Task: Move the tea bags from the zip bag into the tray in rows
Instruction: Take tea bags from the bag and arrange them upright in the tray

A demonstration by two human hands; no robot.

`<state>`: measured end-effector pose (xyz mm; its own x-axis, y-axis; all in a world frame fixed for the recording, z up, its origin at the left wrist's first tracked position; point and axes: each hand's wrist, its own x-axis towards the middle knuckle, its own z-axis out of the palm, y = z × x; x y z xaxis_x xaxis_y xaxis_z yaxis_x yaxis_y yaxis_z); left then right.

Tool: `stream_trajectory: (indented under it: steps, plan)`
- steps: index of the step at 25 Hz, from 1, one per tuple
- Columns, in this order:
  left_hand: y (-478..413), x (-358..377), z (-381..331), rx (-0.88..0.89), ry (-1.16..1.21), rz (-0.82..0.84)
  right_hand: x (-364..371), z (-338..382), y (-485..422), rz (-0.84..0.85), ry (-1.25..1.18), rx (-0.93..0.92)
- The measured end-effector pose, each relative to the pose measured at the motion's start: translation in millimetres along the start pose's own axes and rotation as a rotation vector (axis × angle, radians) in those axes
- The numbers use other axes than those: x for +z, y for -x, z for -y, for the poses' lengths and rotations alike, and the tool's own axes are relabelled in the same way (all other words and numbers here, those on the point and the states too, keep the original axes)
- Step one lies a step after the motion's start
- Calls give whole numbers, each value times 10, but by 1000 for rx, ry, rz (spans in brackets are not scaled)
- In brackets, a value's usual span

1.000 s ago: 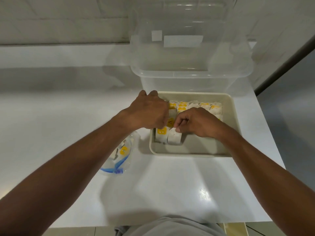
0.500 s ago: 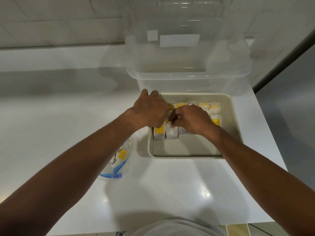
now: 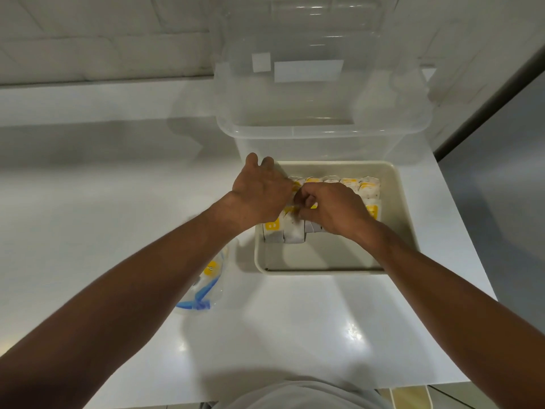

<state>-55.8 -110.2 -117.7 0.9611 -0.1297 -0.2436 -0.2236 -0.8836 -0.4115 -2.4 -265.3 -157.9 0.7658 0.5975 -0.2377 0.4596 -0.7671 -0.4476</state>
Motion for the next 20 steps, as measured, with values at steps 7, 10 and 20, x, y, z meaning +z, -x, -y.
stream_trajectory:
  steps: [7, 10, 20]
  plan:
    - [35, -1, -70, -16, -66, 97, 94, 19, 151, 116, 263, -18]
    - [16, 78, -198, -39, -119, 113, 158, 46, 115, 84, 277, -15]
    - [-35, 44, -141, -100, -25, 96, 130, 83, 128, 66, 247, 18]
